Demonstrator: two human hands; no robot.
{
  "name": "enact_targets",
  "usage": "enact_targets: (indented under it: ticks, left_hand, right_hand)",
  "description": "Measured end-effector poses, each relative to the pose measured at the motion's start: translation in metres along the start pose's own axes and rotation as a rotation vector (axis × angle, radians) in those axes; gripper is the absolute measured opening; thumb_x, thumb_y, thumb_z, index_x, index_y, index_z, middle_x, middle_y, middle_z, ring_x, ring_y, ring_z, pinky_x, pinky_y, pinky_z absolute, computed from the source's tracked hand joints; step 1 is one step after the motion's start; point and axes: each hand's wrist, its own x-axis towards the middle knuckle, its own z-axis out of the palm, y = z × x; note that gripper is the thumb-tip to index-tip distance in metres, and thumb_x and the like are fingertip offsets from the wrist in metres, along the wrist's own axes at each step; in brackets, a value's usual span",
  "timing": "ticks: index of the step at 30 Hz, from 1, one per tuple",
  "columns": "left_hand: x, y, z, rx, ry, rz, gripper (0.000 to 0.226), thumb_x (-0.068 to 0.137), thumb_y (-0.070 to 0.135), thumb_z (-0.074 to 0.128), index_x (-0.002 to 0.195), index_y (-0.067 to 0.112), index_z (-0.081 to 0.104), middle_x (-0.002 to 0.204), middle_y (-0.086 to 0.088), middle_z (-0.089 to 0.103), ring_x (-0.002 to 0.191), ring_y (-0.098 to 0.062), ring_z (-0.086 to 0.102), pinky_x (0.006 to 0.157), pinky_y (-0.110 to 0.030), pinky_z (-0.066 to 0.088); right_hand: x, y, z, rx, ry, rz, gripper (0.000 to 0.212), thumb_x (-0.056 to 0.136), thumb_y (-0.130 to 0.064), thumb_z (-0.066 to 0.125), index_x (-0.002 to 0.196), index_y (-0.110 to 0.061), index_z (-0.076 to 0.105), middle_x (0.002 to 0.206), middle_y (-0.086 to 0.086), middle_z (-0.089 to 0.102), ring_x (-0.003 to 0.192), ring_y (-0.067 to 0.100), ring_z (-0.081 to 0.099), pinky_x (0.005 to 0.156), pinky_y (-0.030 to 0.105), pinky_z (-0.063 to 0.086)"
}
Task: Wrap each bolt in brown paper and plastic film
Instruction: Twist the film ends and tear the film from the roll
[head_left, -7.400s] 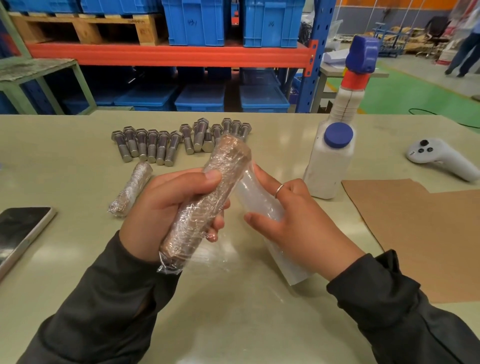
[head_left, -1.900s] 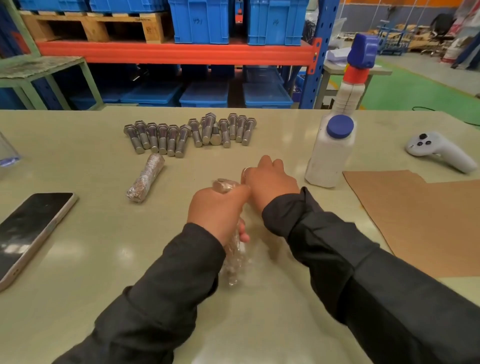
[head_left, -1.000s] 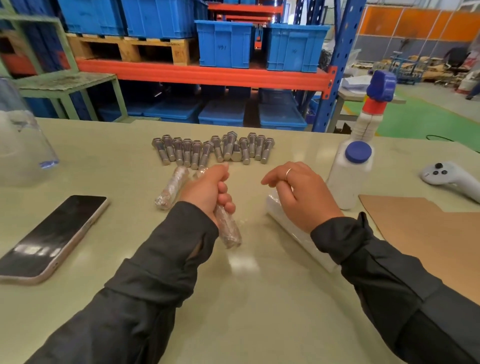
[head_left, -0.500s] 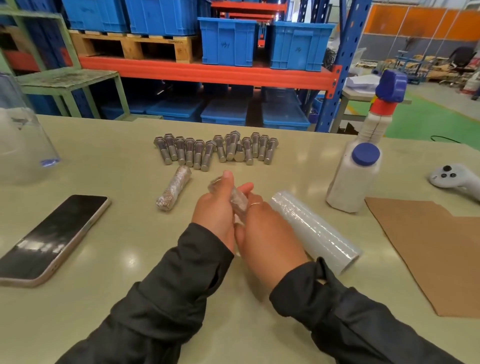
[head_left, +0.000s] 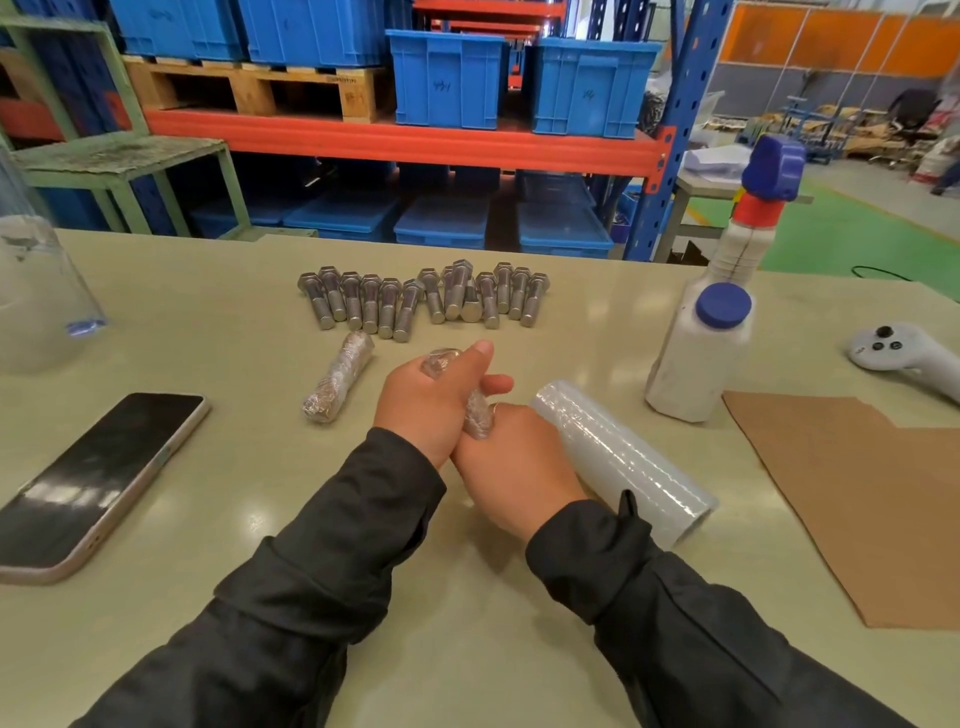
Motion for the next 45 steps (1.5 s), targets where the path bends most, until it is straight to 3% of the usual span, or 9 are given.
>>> enact_targets:
  ticks: [4,14,19,23,28,34,36,41,45]
  left_hand:
    - [0.0,0.001,0.0,0.052,0.026,0.051,0.046,0.087,0.021,0.059,0.041,0.018,0.054,0.048,-0.001,0.064,0.068,-0.023,0.064,0.071,-0.028,0.052]
    - [0.001,0.0,-0.015,-0.005,-0.23,-0.102,0.013,0.087,0.03,0.055,0.094,0.021,0.056,0.089,-0.002,0.072,0.077,-0.005,0.069,0.07,-0.021,0.053]
    - [0.004,0.008,-0.021,-0.077,-0.114,-0.081,0.019,0.092,0.022,0.05,0.084,0.007,0.058,0.068,-0.003,0.07,0.063,-0.013,0.068,0.057,-0.024,0.057]
    - [0.012,0.015,-0.025,-0.072,-0.064,-0.073,0.02,0.09,0.024,0.054,0.085,0.005,0.056,0.063,-0.002,0.07,0.061,-0.014,0.069,0.056,-0.025,0.057]
    - [0.013,0.009,-0.018,0.075,0.004,-0.088,0.025,0.092,0.031,0.052,0.081,0.009,0.055,0.07,-0.002,0.07,0.054,-0.011,0.067,0.053,-0.027,0.056]
    - [0.004,0.0,-0.011,-0.001,-0.073,-0.341,0.02,0.096,0.021,0.044,0.086,0.008,0.054,0.09,-0.008,0.066,0.073,-0.025,0.062,0.072,-0.039,0.051]
    - [0.003,-0.005,-0.009,0.099,-0.096,-0.309,0.01,0.093,0.008,0.044,0.094,0.009,0.054,0.091,-0.005,0.065,0.076,-0.022,0.061,0.074,-0.036,0.049]
    - [0.025,-0.014,-0.012,0.877,0.007,0.093,0.059,0.089,0.01,0.051,0.143,0.015,0.028,0.12,-0.012,0.055,0.108,-0.029,0.053,0.086,-0.03,0.039]
    - [0.063,-0.016,-0.028,1.324,0.119,0.061,0.061,0.092,0.01,0.047,0.146,0.011,0.018,0.127,-0.024,0.05,0.117,-0.037,0.047,0.095,-0.038,0.038]
  right_hand:
    - [0.0,-0.003,0.001,0.241,-0.018,0.03,0.017,0.09,-0.033,0.05,0.074,-0.028,0.051,0.06,-0.006,0.052,0.054,0.011,0.048,0.05,0.024,0.035]
    - [0.0,0.004,-0.006,0.56,-0.181,0.18,0.02,0.083,-0.021,0.057,0.066,-0.016,0.048,0.044,-0.007,0.042,0.032,0.008,0.037,0.04,0.017,0.03]
    - [-0.005,-0.003,-0.02,0.646,-0.397,0.057,0.013,0.091,-0.01,0.053,0.104,-0.01,0.052,0.081,0.002,0.055,0.059,0.008,0.056,0.055,0.02,0.051]
    - [-0.011,0.004,-0.029,0.193,-0.407,-0.207,0.042,0.09,-0.011,0.059,0.129,-0.012,0.042,0.109,0.008,0.06,0.102,0.02,0.06,0.094,0.04,0.048]
    - [-0.013,0.009,-0.016,-0.14,-0.256,-0.302,0.019,0.093,-0.008,0.048,0.109,-0.017,0.045,0.061,-0.021,0.053,0.057,-0.015,0.054,0.057,0.009,0.042]
    - [-0.009,0.01,-0.018,-0.466,-0.084,-0.365,0.052,0.088,-0.057,0.045,0.107,-0.01,0.054,0.075,0.003,0.062,0.082,0.028,0.061,0.066,0.032,0.042]
    - [-0.009,0.009,-0.023,-0.574,-0.14,-0.337,0.056,0.086,-0.06,0.046,0.111,-0.011,0.055,0.074,0.004,0.054,0.082,0.027,0.057,0.064,0.032,0.037]
    - [-0.023,0.017,-0.04,-0.49,0.103,-0.415,0.037,0.096,-0.039,0.044,0.128,-0.022,0.049,0.114,-0.001,0.056,0.109,0.02,0.05,0.089,0.033,0.04]
    - [-0.025,0.039,-0.056,-0.703,0.237,-0.284,0.047,0.095,-0.037,0.042,0.14,-0.034,0.032,0.135,-0.003,0.035,0.123,0.023,0.029,0.096,0.035,0.024]
